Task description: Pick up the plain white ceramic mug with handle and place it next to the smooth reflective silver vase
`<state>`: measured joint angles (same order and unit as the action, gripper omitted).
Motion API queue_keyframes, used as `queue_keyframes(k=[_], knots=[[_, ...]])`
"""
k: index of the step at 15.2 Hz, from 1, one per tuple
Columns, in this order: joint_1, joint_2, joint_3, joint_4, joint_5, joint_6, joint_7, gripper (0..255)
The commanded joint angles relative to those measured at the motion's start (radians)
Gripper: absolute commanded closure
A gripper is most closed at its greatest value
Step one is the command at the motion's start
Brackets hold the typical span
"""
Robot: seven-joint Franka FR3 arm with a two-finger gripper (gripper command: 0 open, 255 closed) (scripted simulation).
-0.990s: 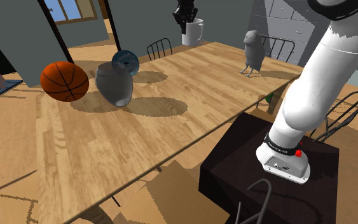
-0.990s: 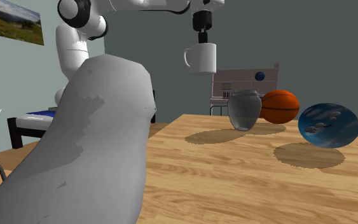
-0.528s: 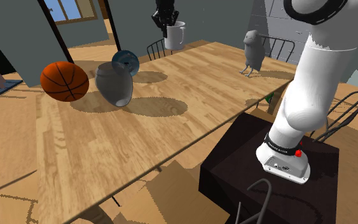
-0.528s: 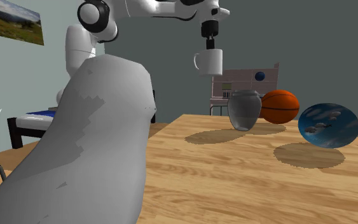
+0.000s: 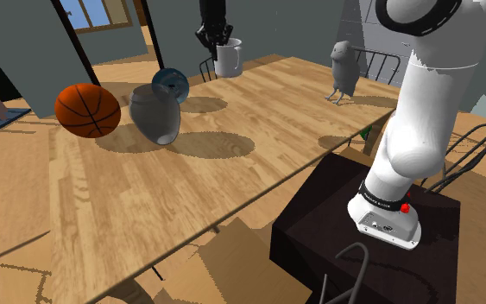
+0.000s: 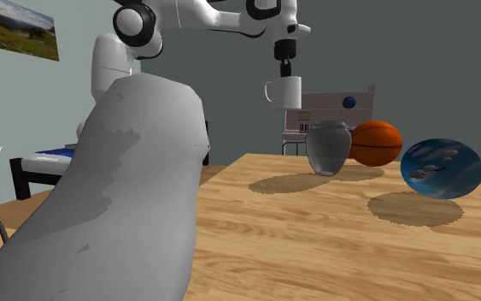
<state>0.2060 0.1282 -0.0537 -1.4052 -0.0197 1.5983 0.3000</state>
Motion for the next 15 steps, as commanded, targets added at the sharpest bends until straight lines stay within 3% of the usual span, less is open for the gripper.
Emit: queue_keyframes(k=[1,15], knots=[[0.000,-0.008,0.000,-0.036,-0.001,0.029,0.001,255],[0.001,-0.039,0.001,-0.266,-0.003,0.228,0.007,255]])
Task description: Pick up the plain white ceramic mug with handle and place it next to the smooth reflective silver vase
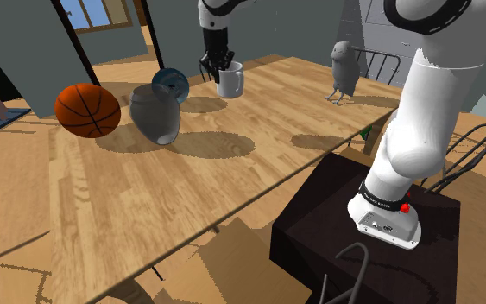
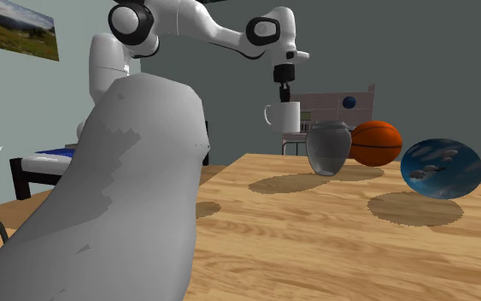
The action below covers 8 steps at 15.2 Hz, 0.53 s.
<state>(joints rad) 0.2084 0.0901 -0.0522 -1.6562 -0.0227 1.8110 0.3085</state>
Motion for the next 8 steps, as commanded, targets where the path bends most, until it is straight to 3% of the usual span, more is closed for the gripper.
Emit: queue_keyframes(k=[1,8], knots=[[-0.001,-0.001,-0.001,-0.029,0.000,0.029,-0.002,255],[-0.001,0.003,-0.001,-0.118,0.000,0.122,0.001,255]])
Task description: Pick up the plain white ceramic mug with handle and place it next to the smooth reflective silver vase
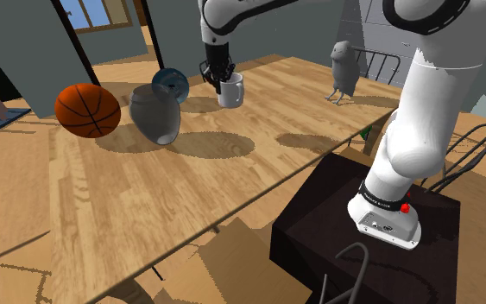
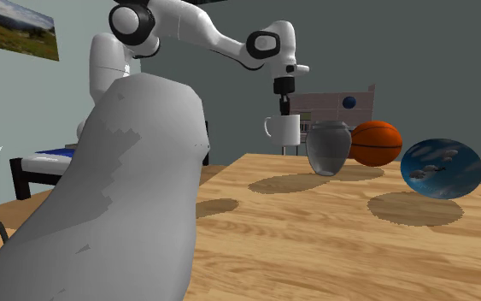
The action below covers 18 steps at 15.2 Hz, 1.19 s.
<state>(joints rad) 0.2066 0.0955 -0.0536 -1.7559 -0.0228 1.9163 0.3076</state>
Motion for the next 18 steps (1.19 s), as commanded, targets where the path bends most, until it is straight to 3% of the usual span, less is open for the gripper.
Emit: queue_keyframes(k=[1,18], knots=[[0.000,-0.001,0.000,-0.029,0.000,0.030,0.002,255],[0.000,0.056,0.000,-0.188,0.000,0.246,0.005,255]])
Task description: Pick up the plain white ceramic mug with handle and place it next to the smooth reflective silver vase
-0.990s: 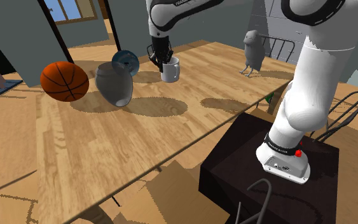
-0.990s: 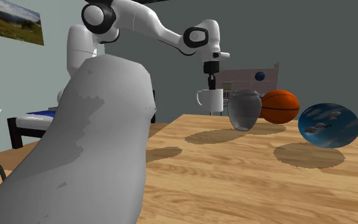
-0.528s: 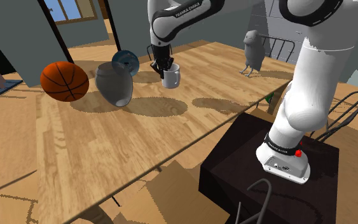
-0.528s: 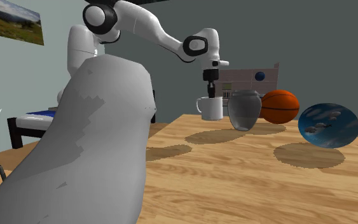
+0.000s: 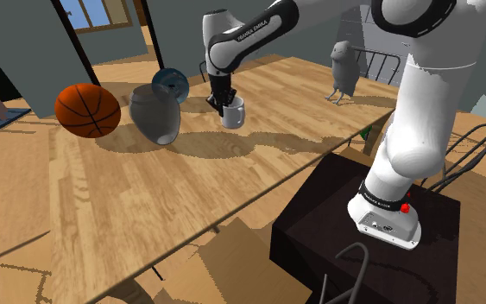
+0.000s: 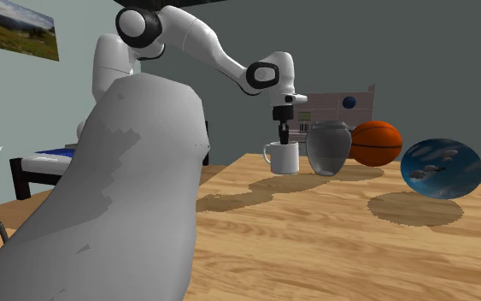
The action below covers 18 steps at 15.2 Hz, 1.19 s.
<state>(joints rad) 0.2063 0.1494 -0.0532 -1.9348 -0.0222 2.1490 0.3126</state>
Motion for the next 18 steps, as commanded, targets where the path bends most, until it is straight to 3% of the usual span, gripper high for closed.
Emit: queue_keyframes(k=[1,10,17,18], knots=[[0.000,0.007,0.000,-0.017,0.000,0.025,0.000,255],[-0.001,0.060,0.000,-0.071,0.002,0.132,0.001,255],[-0.001,0.060,0.000,-0.071,0.002,0.132,0.001,255],[-0.001,0.060,0.000,-0.071,0.002,0.132,0.001,0]])
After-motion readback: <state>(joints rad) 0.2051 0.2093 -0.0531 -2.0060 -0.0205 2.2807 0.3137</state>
